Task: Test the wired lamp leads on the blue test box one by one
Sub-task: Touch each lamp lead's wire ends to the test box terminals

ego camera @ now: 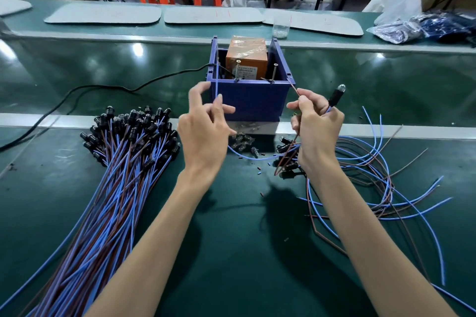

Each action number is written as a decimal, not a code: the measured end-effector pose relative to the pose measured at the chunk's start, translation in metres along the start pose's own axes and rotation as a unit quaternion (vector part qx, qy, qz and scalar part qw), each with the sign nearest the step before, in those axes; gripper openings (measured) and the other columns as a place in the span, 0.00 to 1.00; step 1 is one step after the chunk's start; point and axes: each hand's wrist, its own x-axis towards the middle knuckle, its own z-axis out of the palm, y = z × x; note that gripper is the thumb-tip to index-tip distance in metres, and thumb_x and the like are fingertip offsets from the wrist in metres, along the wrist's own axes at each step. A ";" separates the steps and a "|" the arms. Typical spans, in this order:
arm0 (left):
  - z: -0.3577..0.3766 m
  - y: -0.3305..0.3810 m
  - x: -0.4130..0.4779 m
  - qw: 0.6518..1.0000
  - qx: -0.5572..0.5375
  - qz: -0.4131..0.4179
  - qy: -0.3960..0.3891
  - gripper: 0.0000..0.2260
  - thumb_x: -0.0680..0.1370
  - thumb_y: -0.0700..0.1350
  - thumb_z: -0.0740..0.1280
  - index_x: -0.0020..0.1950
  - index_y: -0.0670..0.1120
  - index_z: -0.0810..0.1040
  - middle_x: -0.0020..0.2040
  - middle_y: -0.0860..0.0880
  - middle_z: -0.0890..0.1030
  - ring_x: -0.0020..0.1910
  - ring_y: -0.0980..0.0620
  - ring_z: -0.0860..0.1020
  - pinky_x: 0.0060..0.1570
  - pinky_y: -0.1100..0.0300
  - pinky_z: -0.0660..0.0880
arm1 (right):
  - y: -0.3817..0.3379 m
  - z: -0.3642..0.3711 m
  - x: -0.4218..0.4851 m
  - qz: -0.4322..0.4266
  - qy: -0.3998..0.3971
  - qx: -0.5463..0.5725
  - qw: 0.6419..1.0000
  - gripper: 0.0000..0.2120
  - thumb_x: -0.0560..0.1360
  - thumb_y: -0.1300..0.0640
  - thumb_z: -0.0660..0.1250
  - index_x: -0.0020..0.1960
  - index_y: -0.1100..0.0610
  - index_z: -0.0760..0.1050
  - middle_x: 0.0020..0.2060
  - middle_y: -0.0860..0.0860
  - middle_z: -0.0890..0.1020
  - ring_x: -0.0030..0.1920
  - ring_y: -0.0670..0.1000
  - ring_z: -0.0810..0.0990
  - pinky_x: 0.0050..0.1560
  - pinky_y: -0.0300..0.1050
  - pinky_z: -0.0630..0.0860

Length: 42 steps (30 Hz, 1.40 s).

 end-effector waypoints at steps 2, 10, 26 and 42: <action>-0.002 -0.005 0.004 1.000 -0.008 -0.016 0.007 0.06 0.82 0.45 0.59 0.58 0.47 0.72 0.33 0.61 0.81 0.21 0.60 0.77 0.41 0.55 0.77 | 0.001 0.000 0.001 -0.008 0.007 -0.005 1.000 0.11 0.77 0.66 0.61 0.42 0.55 0.79 0.26 0.47 0.80 0.18 0.46 0.67 0.24 0.36 0.66; 0.005 -0.012 0.016 0.996 0.047 -0.069 -0.002 0.09 0.79 0.43 0.63 0.54 0.49 0.81 0.29 0.55 0.80 0.34 0.51 0.82 0.47 0.59 0.76 | 0.007 0.002 0.017 0.015 0.040 0.000 0.999 0.14 0.78 0.66 0.59 0.40 0.55 0.78 0.26 0.47 0.75 0.20 0.45 0.67 0.24 0.35 0.64; 0.014 -0.013 0.047 0.985 -0.034 -0.166 0.028 0.09 0.76 0.42 0.64 0.47 0.50 0.84 0.32 0.55 0.79 0.33 0.56 0.77 0.47 0.55 0.79 | 0.004 0.006 0.051 0.022 0.026 -0.037 0.999 0.15 0.78 0.67 0.58 0.38 0.55 0.78 0.27 0.49 0.72 0.20 0.41 0.65 0.23 0.34 0.61; 0.016 -0.021 0.048 0.988 -0.044 -0.146 0.007 0.08 0.76 0.41 0.65 0.46 0.50 0.83 0.27 0.57 0.75 0.28 0.57 0.71 0.39 0.59 0.73 | 0.006 0.011 0.046 0.035 -0.025 -0.039 0.998 0.15 0.78 0.68 0.57 0.40 0.58 0.79 0.27 0.48 0.71 0.21 0.41 0.64 0.23 0.33 0.60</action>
